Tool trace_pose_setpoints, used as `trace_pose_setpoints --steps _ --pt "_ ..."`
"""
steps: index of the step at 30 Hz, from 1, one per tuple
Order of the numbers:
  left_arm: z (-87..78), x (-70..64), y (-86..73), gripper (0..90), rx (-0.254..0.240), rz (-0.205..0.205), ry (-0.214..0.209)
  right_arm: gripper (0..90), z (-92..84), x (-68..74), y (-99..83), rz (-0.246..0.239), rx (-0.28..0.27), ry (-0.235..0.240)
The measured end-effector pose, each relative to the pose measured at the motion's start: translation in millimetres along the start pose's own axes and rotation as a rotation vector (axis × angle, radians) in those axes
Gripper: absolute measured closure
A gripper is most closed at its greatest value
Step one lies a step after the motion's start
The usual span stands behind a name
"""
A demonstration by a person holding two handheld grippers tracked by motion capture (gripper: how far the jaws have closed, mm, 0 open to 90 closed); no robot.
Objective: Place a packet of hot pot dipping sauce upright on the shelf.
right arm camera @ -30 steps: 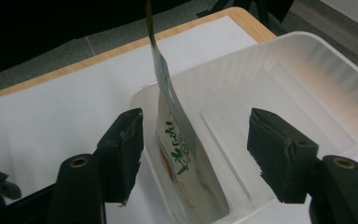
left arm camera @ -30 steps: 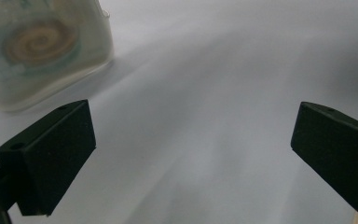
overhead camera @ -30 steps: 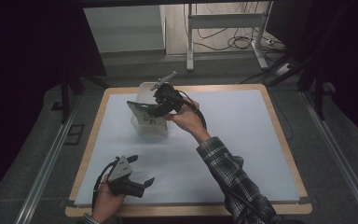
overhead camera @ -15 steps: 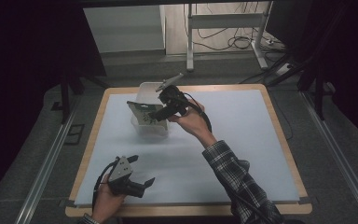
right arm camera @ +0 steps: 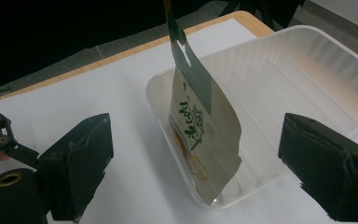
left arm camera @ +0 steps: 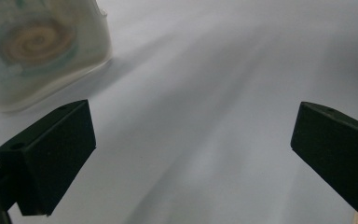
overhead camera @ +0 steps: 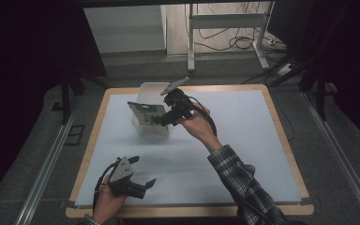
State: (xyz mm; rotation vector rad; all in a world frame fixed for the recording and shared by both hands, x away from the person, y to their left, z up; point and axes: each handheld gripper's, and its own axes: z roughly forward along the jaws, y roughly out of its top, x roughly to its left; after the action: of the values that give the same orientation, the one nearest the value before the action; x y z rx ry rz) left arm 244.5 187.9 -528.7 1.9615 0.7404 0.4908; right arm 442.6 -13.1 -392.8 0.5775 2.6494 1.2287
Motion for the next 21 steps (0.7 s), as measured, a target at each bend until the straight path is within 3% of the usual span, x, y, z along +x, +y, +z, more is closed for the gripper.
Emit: trace_pose_setpoints --steps 21 --pt "0.1 0.0 0.0 0.0 0.0 -0.002 0.001 8.7 -13.8 1.4 -24.3 0.03 -0.009 0.001"
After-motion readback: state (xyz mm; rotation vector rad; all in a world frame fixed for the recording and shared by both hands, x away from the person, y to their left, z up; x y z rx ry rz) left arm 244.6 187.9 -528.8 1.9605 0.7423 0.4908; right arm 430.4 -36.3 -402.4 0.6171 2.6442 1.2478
